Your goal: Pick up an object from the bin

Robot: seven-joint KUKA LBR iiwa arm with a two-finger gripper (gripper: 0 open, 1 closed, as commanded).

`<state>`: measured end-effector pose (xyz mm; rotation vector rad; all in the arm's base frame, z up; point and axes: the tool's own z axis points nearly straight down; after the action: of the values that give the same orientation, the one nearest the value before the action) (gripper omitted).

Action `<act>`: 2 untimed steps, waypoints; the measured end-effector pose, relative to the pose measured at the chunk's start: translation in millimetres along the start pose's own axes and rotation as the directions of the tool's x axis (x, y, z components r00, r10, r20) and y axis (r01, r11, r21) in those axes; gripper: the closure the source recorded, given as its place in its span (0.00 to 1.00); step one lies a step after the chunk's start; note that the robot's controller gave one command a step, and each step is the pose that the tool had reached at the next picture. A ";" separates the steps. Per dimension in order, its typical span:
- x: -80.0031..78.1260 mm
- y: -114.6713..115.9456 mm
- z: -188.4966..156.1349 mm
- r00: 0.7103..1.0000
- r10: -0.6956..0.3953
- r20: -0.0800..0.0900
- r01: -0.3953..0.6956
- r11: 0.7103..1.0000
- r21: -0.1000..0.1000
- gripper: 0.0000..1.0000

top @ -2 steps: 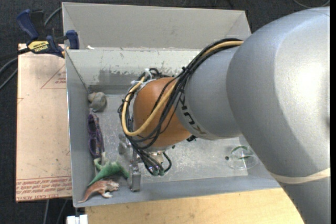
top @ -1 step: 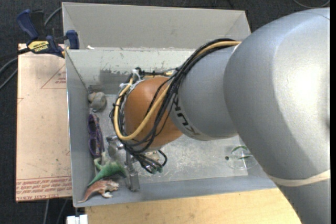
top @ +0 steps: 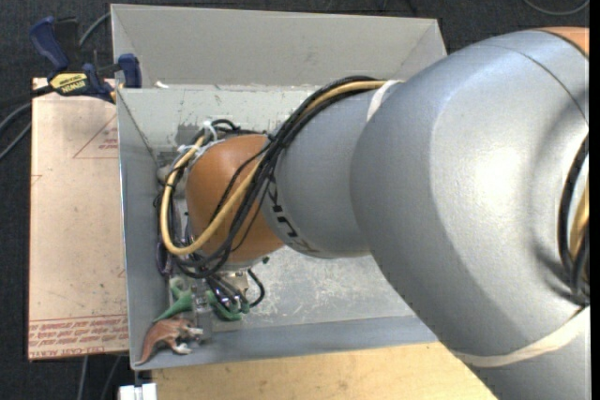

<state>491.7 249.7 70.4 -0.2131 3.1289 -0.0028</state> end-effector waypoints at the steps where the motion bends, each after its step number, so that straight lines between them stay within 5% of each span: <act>1: -0.4 -1.5 0.1 0.953 -0.304 0.019 0.304 0.953 -0.004 1.00; 2: -0.3 -1.5 0.3 0.953 -0.304 0.018 0.304 0.953 -0.005 1.00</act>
Offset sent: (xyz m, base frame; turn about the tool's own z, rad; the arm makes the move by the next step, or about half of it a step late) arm 0.0000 0.0000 0.0000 0.0000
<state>492.3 248.2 70.2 -0.6878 3.0431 0.0090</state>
